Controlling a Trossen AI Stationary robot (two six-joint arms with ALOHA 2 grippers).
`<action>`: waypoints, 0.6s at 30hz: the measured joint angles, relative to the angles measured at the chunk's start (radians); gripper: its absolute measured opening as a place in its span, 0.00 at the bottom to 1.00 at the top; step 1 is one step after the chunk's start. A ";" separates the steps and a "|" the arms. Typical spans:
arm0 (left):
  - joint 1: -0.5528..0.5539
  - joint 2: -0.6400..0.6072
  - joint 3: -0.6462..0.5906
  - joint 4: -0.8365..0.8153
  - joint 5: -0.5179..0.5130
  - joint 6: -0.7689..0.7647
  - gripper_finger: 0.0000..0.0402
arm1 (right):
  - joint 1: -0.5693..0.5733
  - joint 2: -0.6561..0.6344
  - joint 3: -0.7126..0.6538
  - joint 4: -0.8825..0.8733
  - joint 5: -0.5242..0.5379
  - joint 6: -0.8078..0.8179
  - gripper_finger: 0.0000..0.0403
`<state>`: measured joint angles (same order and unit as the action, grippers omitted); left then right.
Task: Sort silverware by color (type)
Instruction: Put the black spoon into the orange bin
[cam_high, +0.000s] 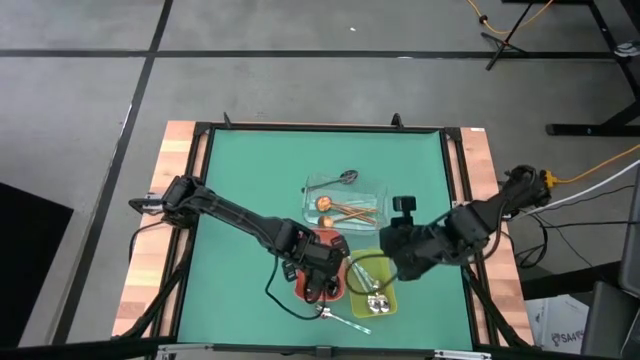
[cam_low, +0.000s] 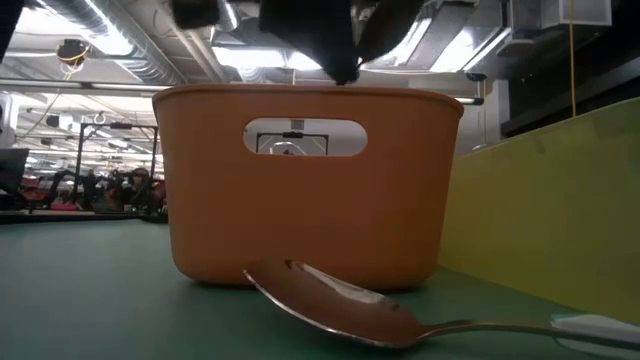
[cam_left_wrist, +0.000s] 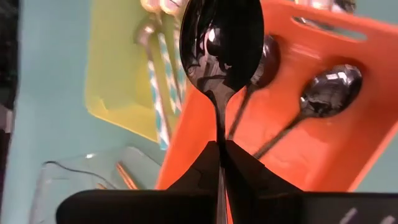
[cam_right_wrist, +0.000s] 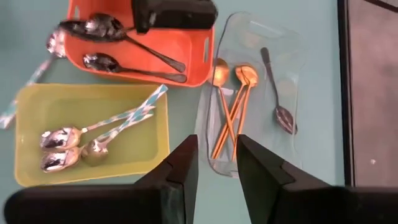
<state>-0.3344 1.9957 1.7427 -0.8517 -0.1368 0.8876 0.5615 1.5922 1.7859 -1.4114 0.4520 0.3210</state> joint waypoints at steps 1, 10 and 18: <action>0.000 0.000 -0.011 -0.001 0.000 0.009 0.01 | 0.010 -0.002 -0.015 0.001 0.011 0.013 0.25; 0.002 0.002 -0.116 0.100 0.000 0.043 0.01 | 0.054 -0.010 -0.181 0.026 0.047 0.180 0.25; 0.002 0.002 -0.211 0.181 0.001 0.042 0.01 | 0.054 -0.010 -0.242 0.126 -0.020 0.232 0.25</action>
<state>-0.3321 1.9976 1.5316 -0.6703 -0.1361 0.9295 0.6159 1.5826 1.5442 -1.2852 0.4320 0.5528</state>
